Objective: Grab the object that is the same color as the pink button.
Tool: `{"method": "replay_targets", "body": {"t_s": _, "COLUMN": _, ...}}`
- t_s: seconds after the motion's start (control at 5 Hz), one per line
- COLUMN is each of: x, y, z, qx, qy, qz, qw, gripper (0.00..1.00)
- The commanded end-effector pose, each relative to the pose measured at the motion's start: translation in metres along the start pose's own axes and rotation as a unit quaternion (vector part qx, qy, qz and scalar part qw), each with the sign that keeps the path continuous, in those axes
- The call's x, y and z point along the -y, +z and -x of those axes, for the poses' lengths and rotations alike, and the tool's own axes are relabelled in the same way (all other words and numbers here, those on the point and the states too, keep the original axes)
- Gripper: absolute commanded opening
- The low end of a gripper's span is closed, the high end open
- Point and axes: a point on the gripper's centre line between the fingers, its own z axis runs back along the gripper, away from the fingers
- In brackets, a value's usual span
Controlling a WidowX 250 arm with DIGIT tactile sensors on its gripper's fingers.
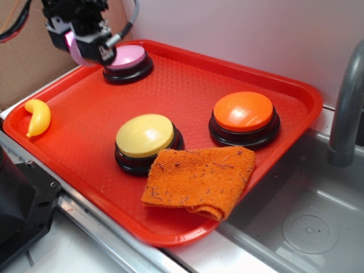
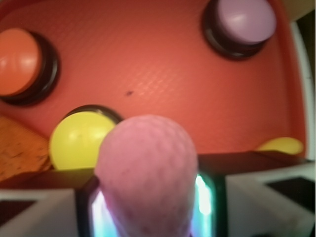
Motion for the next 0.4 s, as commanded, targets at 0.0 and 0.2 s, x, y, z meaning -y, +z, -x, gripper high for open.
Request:
{"method": "replay_targets", "body": {"t_s": 0.0, "x": -0.0341, "y": 0.0267, "z": -0.0054, "qx": 0.047, "qy": 0.062, "qz": -0.035, "qw": 0.996, "gripper": 0.0}}
{"method": "replay_targets", "body": {"t_s": 0.2, "x": -0.0419, "y": 0.0214, "z": -0.0066, "qx": 0.064, "qy": 0.09, "qz": -0.039, "qw": 0.993, "gripper": 0.0}}
